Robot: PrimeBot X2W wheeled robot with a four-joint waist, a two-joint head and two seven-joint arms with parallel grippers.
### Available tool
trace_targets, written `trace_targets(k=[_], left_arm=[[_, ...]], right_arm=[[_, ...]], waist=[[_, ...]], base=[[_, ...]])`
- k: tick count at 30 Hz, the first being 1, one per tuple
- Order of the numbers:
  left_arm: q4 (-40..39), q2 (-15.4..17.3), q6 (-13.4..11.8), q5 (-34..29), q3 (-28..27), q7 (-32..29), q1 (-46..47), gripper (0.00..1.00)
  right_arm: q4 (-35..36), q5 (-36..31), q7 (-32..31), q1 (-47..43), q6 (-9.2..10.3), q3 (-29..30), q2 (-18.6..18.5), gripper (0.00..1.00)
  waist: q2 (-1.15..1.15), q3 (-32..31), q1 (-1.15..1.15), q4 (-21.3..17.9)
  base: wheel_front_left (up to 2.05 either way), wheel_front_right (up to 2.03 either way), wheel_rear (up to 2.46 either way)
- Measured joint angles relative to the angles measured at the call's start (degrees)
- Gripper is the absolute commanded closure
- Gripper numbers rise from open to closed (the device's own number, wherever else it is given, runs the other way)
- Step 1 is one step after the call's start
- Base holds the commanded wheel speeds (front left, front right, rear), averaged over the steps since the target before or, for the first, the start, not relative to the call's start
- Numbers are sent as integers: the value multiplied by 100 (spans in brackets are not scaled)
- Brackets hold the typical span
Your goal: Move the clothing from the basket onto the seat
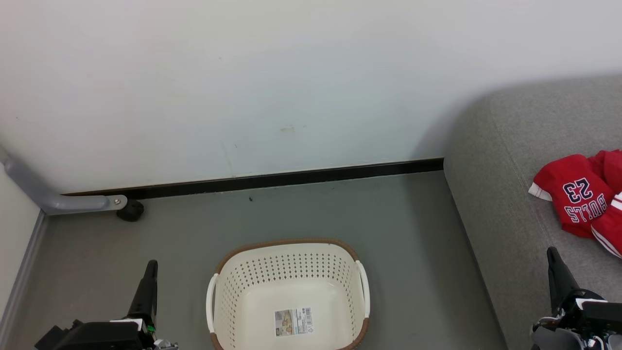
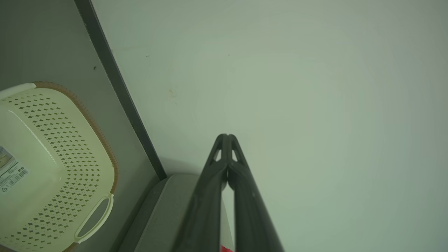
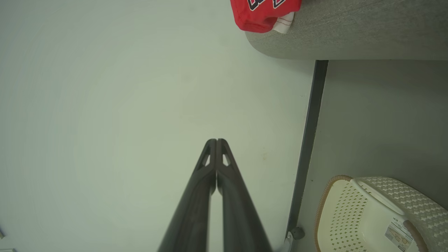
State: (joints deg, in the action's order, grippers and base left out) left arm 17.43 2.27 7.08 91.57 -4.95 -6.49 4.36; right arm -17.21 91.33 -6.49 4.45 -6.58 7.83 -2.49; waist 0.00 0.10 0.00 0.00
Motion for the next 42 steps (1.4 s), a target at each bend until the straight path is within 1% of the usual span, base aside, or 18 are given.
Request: trace_targets(k=[42], left_arm=[[-1,-1,0,5,1,0,0,100]], right_arm=[[1,1,0,0,0,0,0,100]], waist=[[0,0,0,0]], base=[[0,0,0]])
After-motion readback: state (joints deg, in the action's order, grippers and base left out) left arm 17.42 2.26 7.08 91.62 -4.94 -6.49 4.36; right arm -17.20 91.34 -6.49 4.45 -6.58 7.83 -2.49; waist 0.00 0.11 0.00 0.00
